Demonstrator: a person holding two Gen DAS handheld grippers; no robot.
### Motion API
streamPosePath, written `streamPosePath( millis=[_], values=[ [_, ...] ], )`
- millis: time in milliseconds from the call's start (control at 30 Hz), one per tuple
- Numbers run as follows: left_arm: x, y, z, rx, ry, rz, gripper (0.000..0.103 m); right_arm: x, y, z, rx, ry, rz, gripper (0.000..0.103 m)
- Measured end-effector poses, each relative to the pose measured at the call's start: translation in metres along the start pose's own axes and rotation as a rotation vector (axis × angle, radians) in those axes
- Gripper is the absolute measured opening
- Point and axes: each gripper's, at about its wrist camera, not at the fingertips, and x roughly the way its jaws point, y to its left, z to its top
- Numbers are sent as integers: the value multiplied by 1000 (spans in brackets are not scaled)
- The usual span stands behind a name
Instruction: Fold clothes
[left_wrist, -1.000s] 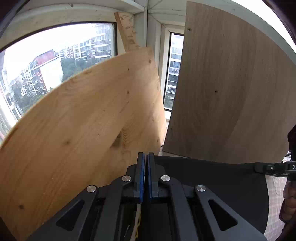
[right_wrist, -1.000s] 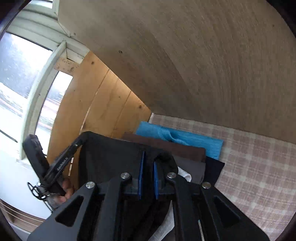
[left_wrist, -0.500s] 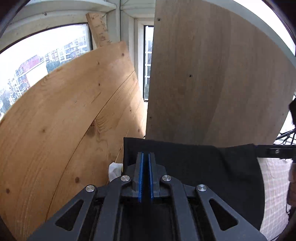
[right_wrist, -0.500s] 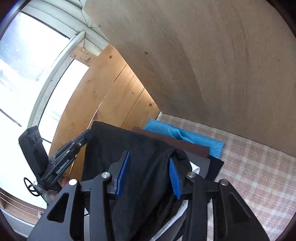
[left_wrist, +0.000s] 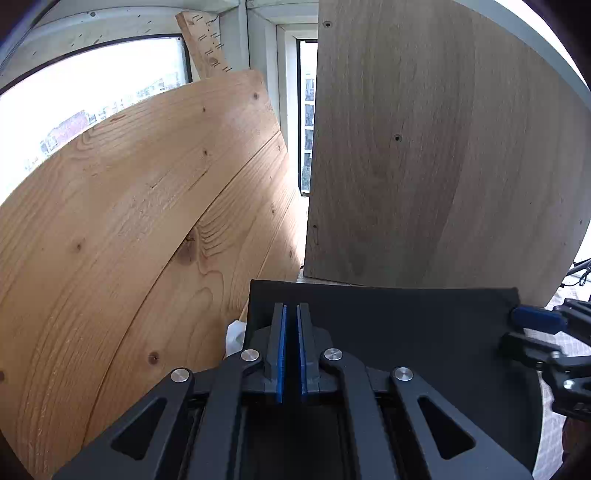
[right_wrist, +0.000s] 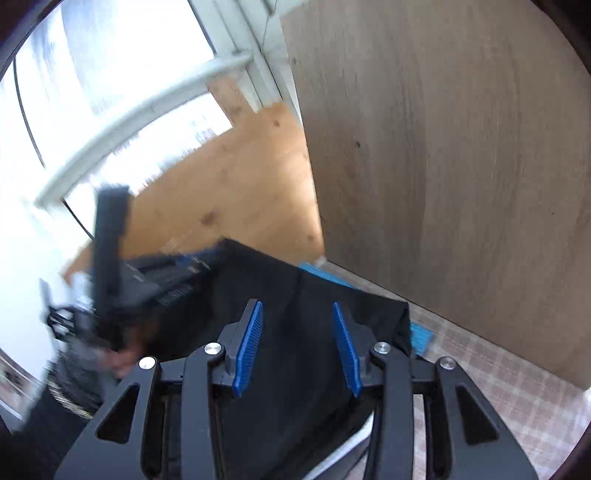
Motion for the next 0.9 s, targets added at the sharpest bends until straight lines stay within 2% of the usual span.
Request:
streamPosePath(
  millis=[33, 67, 167, 267, 400, 467, 600, 633, 700, 767, 833, 900],
  values=[
    [-2, 1, -1, -5, -1, -4, 5, 8, -7, -6, 13, 37, -65, 38],
    [-6, 2, -1, -3, -4, 0, 5, 4, -17, -12, 68, 37, -84, 38],
    [-31, 5, -5, -15, -37, -7, 5, -28, -32, -22, 205, -26, -67, 38],
    [-64, 6, -20, -36, -68, -90, 5, -68, 0, -27, 147, -101, -3, 38],
    [-87, -8, -49, -40, -32, -209, 5, -74, 32, -52, 85, -47, 32, 38],
    [-88, -15, -66, -43, -1, -238, 5, -75, 47, -65, 56, -13, 48, 38],
    [-92, -20, -105, -29, 50, -180, 8, -78, 77, -92, -2, 54, 79, 38],
    [-98, -19, -116, -48, 83, -171, 7, -79, 85, -99, -16, 70, 86, 38],
    [-105, -10, -137, -100, 138, -198, 8, -80, 100, -112, -45, 104, 102, 43],
    [-116, -5, -160, -126, 146, -177, 12, -88, 108, -128, -64, 133, 138, 45],
    [-134, -2, -177, -142, 157, -153, 14, -113, 104, -148, -61, 113, 108, 47],
    [-158, -3, -184, -134, 129, -133, 18, -140, 99, -164, -50, 75, 67, 47]
  ],
)
